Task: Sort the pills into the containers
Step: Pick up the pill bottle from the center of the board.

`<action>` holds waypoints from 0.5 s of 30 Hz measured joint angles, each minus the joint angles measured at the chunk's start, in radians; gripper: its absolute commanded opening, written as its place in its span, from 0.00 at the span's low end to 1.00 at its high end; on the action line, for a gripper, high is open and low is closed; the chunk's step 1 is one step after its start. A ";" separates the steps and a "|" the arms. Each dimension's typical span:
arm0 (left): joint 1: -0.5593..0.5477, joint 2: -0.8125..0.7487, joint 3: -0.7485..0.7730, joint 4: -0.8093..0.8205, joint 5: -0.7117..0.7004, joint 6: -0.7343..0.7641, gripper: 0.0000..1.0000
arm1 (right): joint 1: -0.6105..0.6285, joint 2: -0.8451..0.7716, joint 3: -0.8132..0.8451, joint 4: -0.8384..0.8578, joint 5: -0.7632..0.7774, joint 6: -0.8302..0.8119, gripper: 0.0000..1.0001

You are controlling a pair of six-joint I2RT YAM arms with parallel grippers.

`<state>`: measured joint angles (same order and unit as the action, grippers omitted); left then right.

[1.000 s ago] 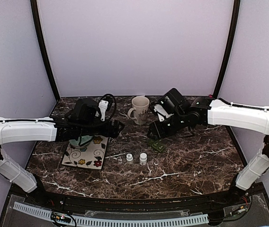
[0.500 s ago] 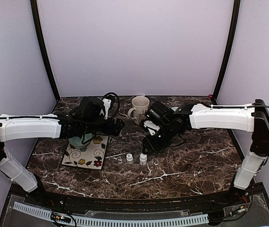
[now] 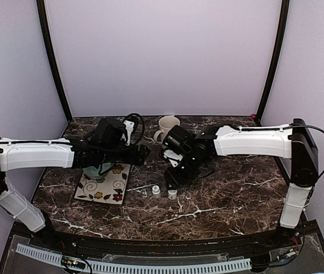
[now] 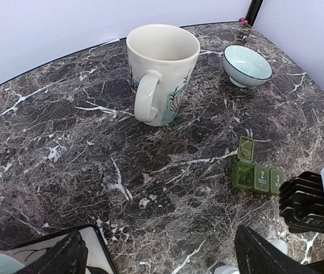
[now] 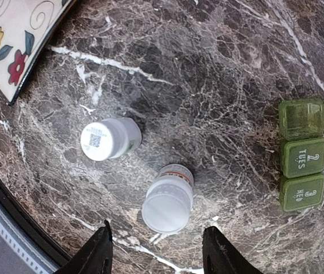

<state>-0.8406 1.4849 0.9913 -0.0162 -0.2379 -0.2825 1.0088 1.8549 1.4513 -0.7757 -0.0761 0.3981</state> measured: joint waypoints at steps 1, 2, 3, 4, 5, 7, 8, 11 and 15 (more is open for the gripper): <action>0.000 0.000 0.000 0.000 -0.002 0.000 0.92 | 0.001 0.005 0.004 -0.008 0.004 -0.002 0.53; 0.000 0.000 0.000 0.000 -0.003 0.000 0.92 | 0.001 0.010 0.008 -0.014 0.008 -0.005 0.52; 0.000 0.000 -0.002 0.000 -0.006 -0.001 0.92 | 0.001 0.014 0.011 -0.017 0.011 -0.006 0.52; 0.000 0.000 -0.004 0.001 -0.006 -0.001 0.92 | 0.001 0.019 0.013 -0.019 0.015 -0.009 0.52; 0.000 0.000 -0.006 0.000 -0.007 -0.002 0.92 | 0.001 0.024 0.016 -0.024 0.019 -0.012 0.52; 0.000 0.000 -0.012 0.000 -0.009 -0.003 0.92 | 0.001 0.035 0.023 -0.032 0.025 -0.018 0.51; 0.000 0.000 -0.013 0.000 -0.009 -0.004 0.92 | 0.001 0.041 0.026 -0.034 0.026 -0.020 0.51; 0.000 0.000 -0.016 0.000 -0.010 -0.009 0.92 | 0.001 0.059 0.035 -0.039 0.028 -0.025 0.51; 0.000 0.000 -0.017 0.000 -0.014 -0.010 0.92 | 0.001 0.070 0.043 -0.043 0.029 -0.031 0.48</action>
<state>-0.8410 1.4849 0.9741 -0.0162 -0.2520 -0.2924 1.0100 1.9247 1.4948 -0.8185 -0.0475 0.3668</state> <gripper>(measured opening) 0.919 0.499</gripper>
